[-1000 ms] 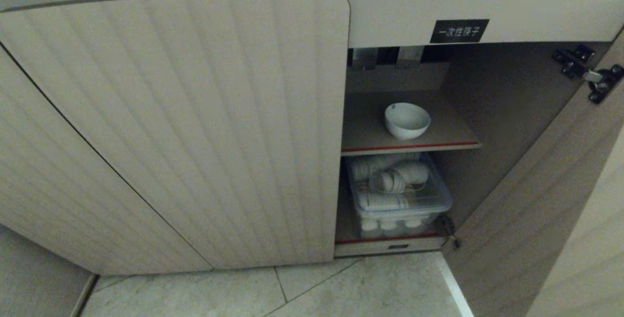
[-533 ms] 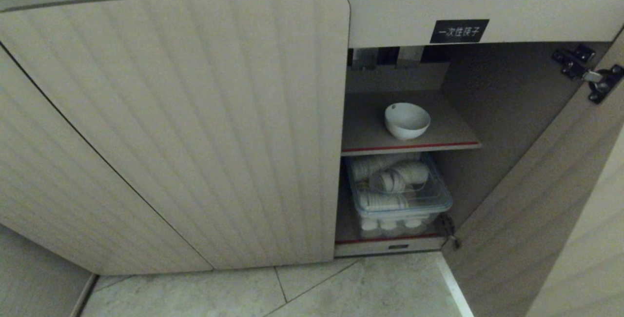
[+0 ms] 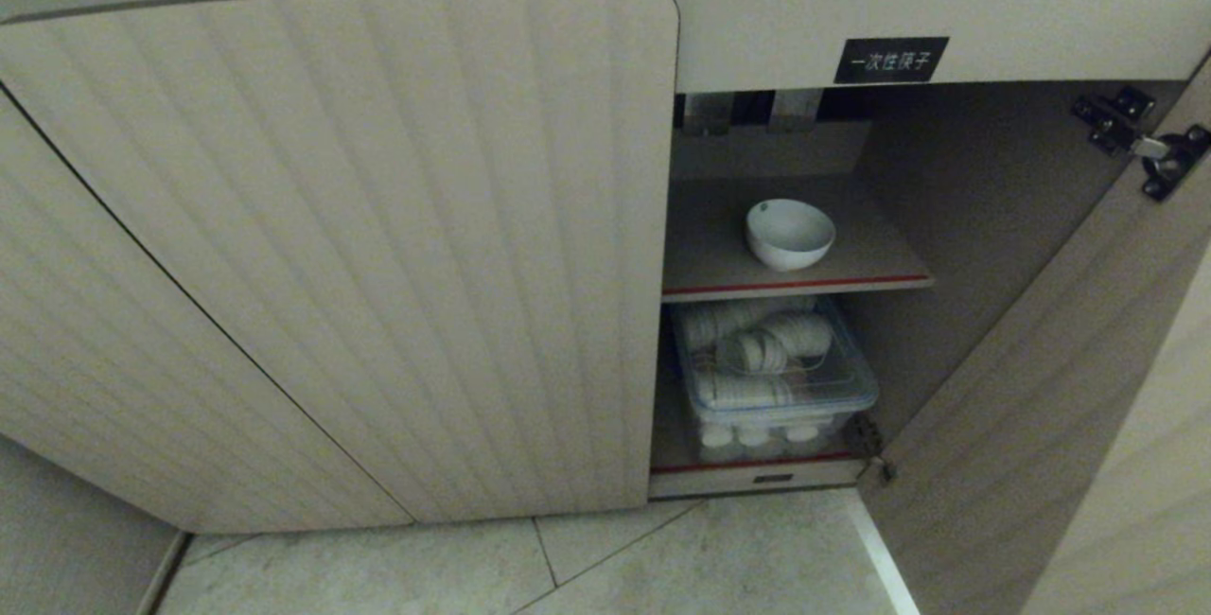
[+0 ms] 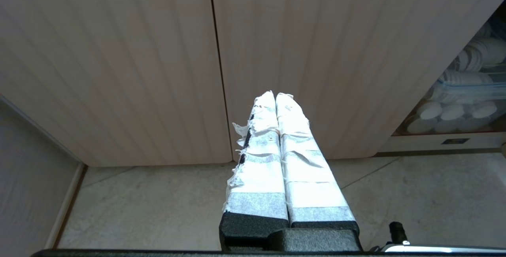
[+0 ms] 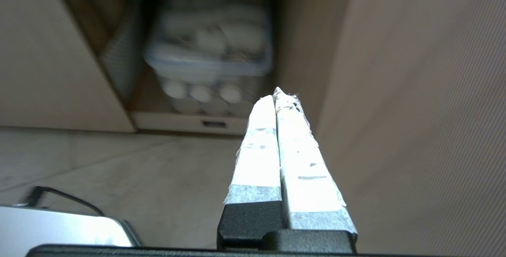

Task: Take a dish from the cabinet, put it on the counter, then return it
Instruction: Take the bowl from the cabinet

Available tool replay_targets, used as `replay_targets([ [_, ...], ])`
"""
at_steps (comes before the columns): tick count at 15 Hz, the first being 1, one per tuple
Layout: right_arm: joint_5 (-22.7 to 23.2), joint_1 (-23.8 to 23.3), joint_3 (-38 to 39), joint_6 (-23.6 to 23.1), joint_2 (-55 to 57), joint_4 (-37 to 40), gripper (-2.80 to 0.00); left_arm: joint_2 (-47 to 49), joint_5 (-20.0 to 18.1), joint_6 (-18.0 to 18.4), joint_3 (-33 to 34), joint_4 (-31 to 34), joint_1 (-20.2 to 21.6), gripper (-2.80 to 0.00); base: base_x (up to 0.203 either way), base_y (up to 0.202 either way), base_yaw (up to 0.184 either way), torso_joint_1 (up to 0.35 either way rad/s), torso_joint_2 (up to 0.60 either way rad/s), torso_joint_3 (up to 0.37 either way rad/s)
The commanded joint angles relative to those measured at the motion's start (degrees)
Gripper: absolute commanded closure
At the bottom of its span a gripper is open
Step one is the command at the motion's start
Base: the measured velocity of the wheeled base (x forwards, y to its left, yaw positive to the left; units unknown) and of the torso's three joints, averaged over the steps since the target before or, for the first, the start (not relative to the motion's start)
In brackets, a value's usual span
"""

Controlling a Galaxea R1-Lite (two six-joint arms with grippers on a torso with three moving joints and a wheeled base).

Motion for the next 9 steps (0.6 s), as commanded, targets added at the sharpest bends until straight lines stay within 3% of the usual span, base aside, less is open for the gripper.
replay_targets([
  [1, 2.97, 0.03, -5.15, -0.13, 3.16, 2.87, 0.00, -0.02, 0.02, -0.04, 0.07, -0.02, -0.01, 0.00, 0.000, 0.000, 0.000, 0.000, 0.00, 0.000],
  [5, 7.72, 0.58, -10.85, -0.23, 11.46, 4.37, 0.00, -0.02, 0.02, -0.04, 0.02, -0.02, -0.01, 0.00, 0.000, 0.000, 0.000, 0.000, 0.00, 0.000],
  [9, 9.61, 6.33, -13.32, -0.04, 25.01, -0.48, 0.00, -0.02, 0.02, -0.04, 0.02, -0.02, -0.01, 0.00, 0.000, 0.000, 0.000, 0.000, 0.00, 0.000],
])
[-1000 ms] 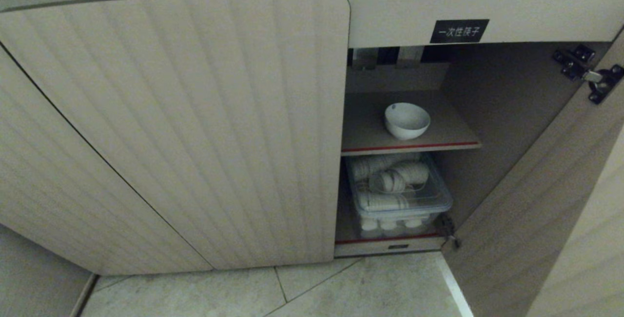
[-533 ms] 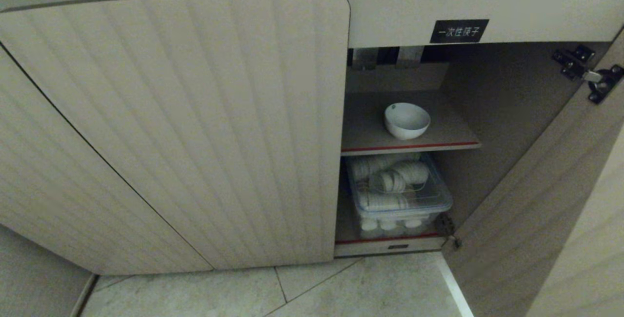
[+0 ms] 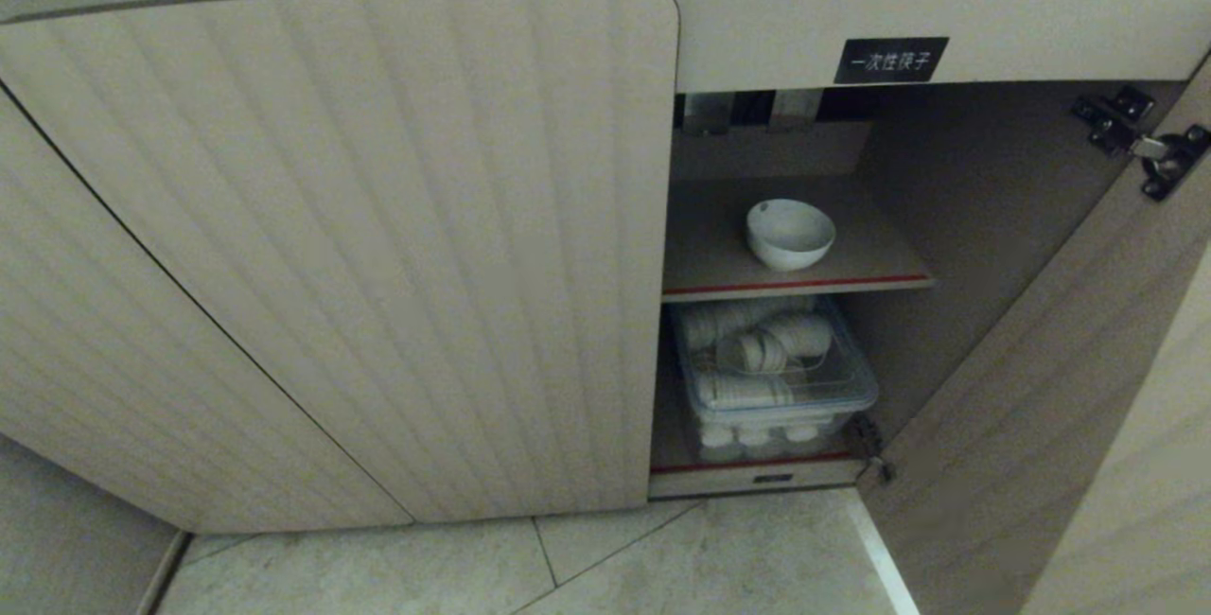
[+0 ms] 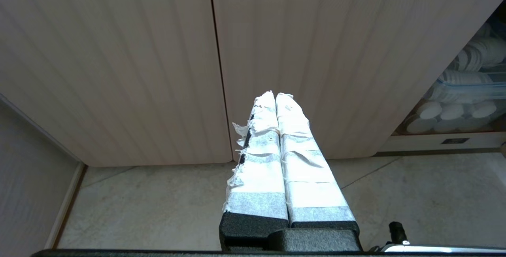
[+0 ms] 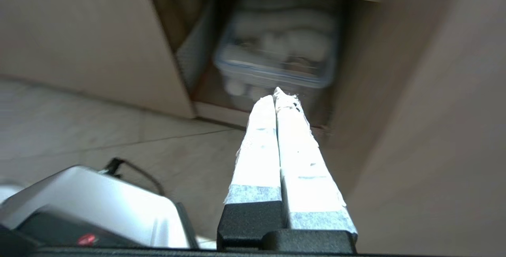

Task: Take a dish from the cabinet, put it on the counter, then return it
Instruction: Take the bowl from the cabinet

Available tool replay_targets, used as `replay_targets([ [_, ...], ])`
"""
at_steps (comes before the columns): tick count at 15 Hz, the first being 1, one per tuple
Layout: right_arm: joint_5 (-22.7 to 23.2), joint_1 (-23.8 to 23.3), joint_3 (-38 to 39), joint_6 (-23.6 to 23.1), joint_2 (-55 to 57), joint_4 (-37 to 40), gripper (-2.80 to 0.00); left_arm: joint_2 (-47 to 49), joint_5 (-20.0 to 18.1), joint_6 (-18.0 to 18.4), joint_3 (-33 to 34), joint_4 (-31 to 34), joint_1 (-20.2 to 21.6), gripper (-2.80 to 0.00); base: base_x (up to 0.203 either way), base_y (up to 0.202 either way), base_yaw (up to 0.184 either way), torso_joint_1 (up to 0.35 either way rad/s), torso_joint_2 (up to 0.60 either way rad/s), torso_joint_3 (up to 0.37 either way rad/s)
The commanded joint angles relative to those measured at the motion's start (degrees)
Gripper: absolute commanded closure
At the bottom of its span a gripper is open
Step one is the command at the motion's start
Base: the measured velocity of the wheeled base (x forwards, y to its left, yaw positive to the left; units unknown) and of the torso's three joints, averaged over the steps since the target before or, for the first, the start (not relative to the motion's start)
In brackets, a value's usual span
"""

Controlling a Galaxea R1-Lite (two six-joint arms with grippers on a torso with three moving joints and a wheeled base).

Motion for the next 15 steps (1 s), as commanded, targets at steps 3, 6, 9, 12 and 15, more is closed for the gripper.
replay_targets([
  [3, 0.38, 6.23, -1.01, 2.91, 21.41, -10.96, 0.00, -0.02, 0.03, -0.03, -0.01, -0.04, -0.01, 0.00, 0.000, 0.000, 0.000, 0.000, 0.00, 0.000],
  [6, 0.62, 8.53, -1.94, 4.84, 32.66, -18.27, 0.00, -0.02, 0.03, -0.03, 0.06, -0.04, -0.01, 0.00, 0.000, 0.000, 0.000, 0.000, 0.00, 0.000],
  [9, 4.09, 9.12, -2.47, 5.35, 43.83, -24.21, 0.00, -0.02, 0.03, -0.03, 0.03, -0.04, -0.01, 0.00, 0.000, 0.000, 0.000, 0.000, 0.00, 0.000],
  [12, 5.75, 10.29, -3.08, 5.47, 52.68, -30.97, 0.00, -0.02, 0.03, -0.03, 0.01, -0.04, -0.01, 0.00, 0.000, 0.000, 0.000, 0.000, 0.00, 0.000],
  [15, 5.98, 11.71, -4.26, 5.45, 59.62, -36.46, 0.00, -0.02, 0.03, -0.03, -0.01, -0.04, -0.01, 0.00, 0.000, 0.000, 0.000, 0.000, 0.00, 0.000],
])
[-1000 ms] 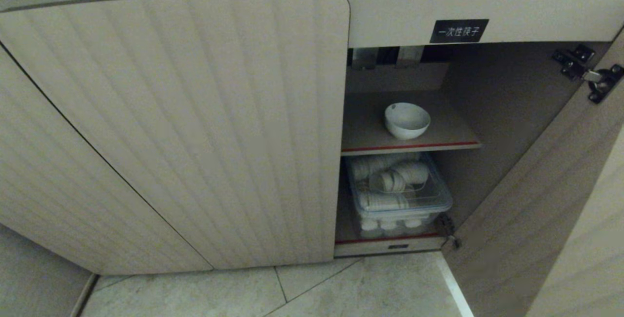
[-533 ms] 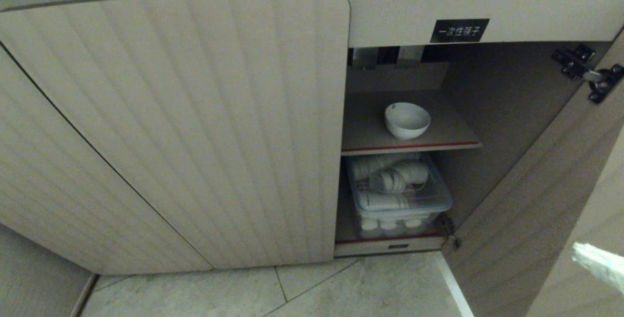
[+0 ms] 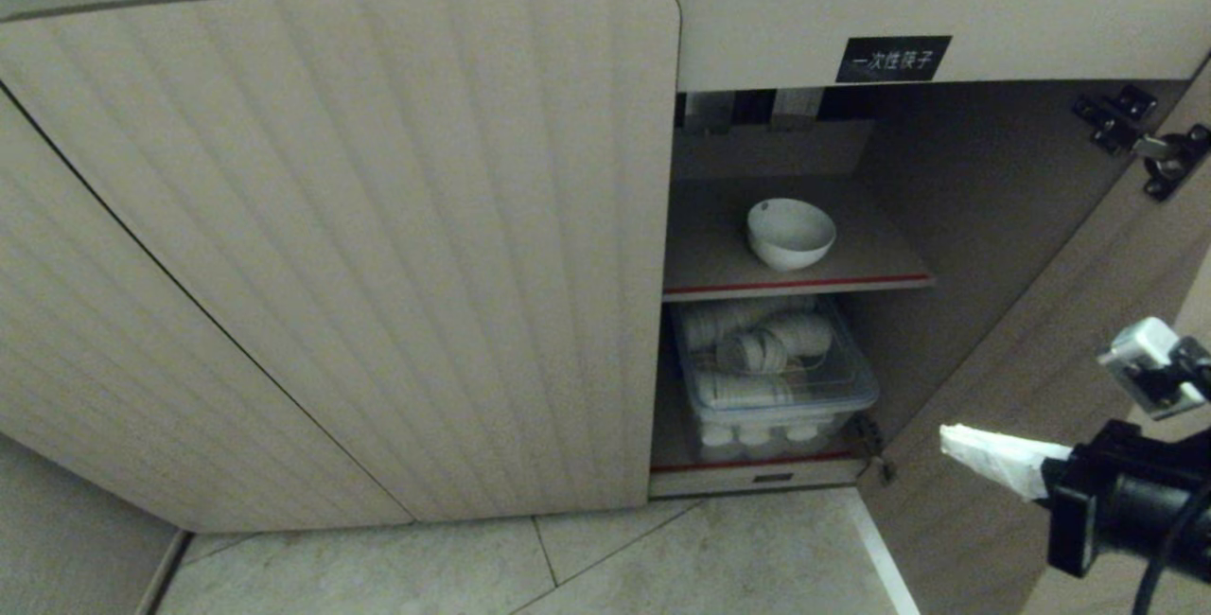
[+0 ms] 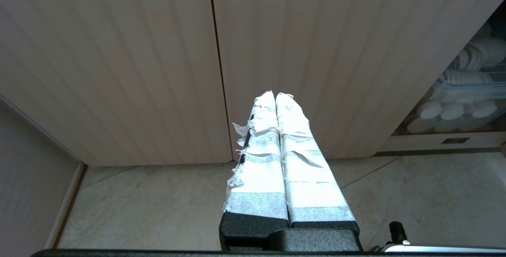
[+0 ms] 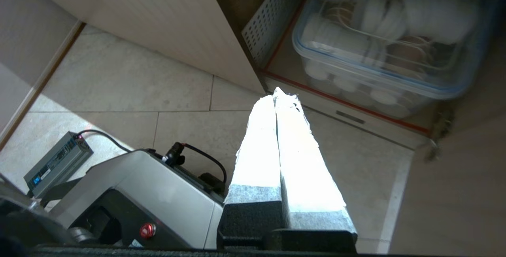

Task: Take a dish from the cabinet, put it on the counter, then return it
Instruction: Take the bowl from the cabinet

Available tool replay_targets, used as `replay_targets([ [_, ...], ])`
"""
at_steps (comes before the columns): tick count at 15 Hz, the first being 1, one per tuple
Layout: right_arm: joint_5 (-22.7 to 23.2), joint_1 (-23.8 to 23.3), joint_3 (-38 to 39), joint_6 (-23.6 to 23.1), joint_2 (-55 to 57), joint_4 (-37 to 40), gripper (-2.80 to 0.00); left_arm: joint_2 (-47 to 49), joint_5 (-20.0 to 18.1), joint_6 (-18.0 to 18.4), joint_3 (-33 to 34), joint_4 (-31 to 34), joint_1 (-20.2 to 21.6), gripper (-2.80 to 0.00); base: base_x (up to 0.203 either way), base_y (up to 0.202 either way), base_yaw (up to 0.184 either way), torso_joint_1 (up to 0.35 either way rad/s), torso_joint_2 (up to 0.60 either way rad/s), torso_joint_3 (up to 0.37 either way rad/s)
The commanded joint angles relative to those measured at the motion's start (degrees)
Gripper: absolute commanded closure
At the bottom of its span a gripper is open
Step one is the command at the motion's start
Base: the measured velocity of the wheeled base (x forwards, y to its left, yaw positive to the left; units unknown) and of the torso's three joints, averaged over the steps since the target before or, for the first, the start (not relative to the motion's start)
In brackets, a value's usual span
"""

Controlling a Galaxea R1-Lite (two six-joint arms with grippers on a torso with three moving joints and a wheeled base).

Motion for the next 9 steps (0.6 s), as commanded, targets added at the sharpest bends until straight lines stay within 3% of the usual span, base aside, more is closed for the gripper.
replay_targets([
  [1, 0.08, 0.69, -1.24, -0.05, 8.02, -2.26, 0.00, -0.02, 0.04, -0.03, -0.04, -0.04, 0.01, 0.00, 0.000, 0.000, 0.000, 0.000, 0.00, 0.000],
  [4, -0.67, 0.65, -4.08, -0.08, 13.24, -5.91, 0.00, -0.02, 0.04, -0.03, 0.03, -0.04, 0.01, 0.00, 0.000, 0.000, 0.000, 0.000, 0.00, 0.000],
  [9, -6.37, 0.66, -12.81, 0.08, 19.28, -8.89, 0.00, -0.02, 0.04, -0.03, -0.04, -0.04, 0.01, 0.00, 0.000, 0.000, 0.000, 0.000, 0.00, 0.000],
])
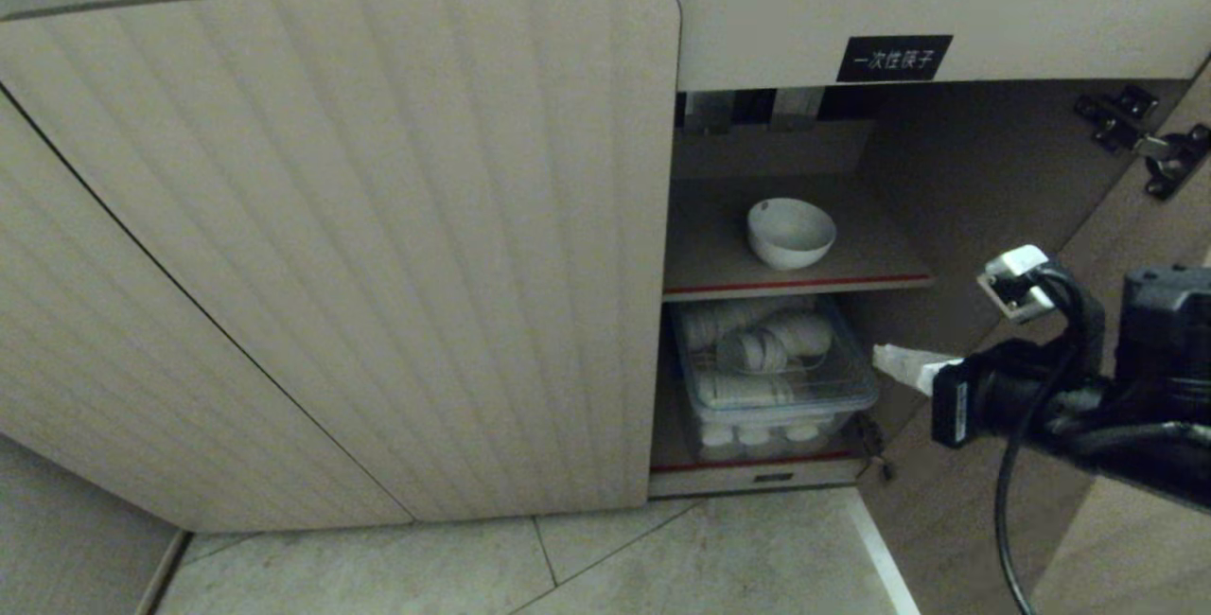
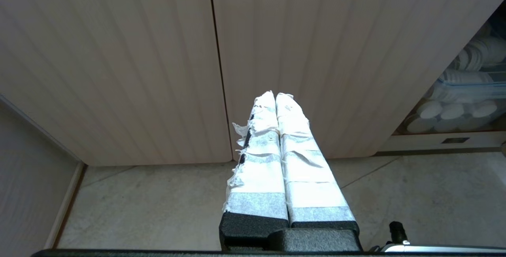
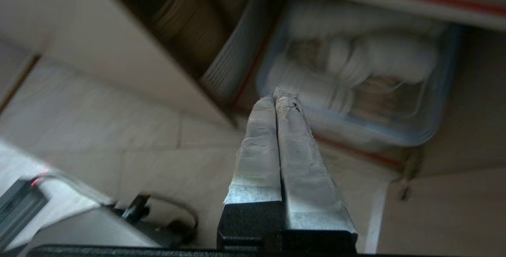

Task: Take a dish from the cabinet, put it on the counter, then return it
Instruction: Take the bowl from the cabinet

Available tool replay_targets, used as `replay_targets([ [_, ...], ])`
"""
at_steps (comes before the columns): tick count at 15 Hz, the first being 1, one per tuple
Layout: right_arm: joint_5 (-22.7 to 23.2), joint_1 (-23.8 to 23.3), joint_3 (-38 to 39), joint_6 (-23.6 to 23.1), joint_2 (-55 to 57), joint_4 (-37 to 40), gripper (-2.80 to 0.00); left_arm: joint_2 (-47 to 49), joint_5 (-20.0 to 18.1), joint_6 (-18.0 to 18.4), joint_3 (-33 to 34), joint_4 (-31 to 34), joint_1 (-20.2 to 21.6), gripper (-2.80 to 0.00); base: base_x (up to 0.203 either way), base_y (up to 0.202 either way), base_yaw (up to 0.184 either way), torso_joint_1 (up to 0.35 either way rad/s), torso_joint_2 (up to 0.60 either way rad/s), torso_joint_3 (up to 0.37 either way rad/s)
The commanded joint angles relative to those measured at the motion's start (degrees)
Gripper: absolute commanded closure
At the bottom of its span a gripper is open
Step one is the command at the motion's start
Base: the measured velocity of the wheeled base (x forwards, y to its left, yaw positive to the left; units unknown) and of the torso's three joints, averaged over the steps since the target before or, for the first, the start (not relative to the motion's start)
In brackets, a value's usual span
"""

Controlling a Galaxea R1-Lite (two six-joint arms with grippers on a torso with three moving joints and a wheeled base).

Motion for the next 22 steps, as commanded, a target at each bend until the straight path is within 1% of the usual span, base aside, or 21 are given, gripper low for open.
replay_targets([
  [1, -0.98, 0.03, -3.26, 0.02, 3.44, -0.58, 0.00, -0.02, 0.02, -0.03, -0.02, -0.02, 0.01, 0.00, 0.000, 0.000, 0.000, 0.000, 0.00, 0.000],
  [3, -1.90, 0.03, -3.50, 0.83, 3.51, -0.84, 0.00, -0.02, 0.02, -0.03, 0.04, -0.02, 0.01, 0.00, 0.000, 0.000, 0.000, 0.000, 0.00, 0.000],
  [4, -2.47, 0.03, -3.55, 2.92, 3.87, -0.84, 0.00, -0.02, 0.02, -0.03, 0.02, -0.02, 0.01, 0.00, 0.000, 0.000, 0.000, 0.000, 0.00, 0.000],
  [5, -3.67, 0.03, -3.98, 4.28, 4.30, -0.84, 0.00, -0.02, 0.02, -0.03, -0.03, -0.02, 0.01, 0.00, 0.000, 0.000, 0.000, 0.000, 0.00, 0.000],
  [8, -6.87, 0.03, -6.26, 6.11, 5.64, -1.11, 0.00, -0.02, 0.02, -0.03, 0.00, -0.02, 0.01, 0.00, 0.000, 0.000, 0.000, 0.000, 0.00, 0.000],
  [13, -7.26, -0.06, -8.68, 6.35, 5.29, -4.09, 0.00, -0.02, 0.02, -0.03, 0.01, -0.02, 0.01, 0.00, 0.000, 0.000, 0.000, 0.000, 0.00, 0.000],
  [18, -7.32, -0.06, -8.01, 6.35, 5.38, -6.53, 0.00, -0.02, 0.02, -0.03, -0.04, -0.02, 0.01, 0.00, 0.000, 0.000, 0.000, 0.000, 0.00, 0.000],
  [19, -9.49, -0.03, -8.37, 6.35, 6.36, -8.08, 0.00, -0.02, 0.02, -0.03, 0.00, -0.02, 0.01, 0.00, 0.000, 0.000, 0.000, 0.000, 0.00, 0.000],
  [21, -12.00, -0.04, -8.51, 6.35, 7.37, -9.77, 0.00, -0.02, 0.02, -0.03, -0.02, -0.02, 0.01, 0.00, 0.000, 0.000, 0.000, 0.000, 0.00, 0.000],
  [22, -12.13, -0.05, -8.51, 6.35, 8.09, -11.55, 0.00, -0.02, 0.02, -0.03, -0.04, -0.02, 0.01, 0.00, 0.000, 0.000, 0.000, 0.000, 0.00, 0.000],
])
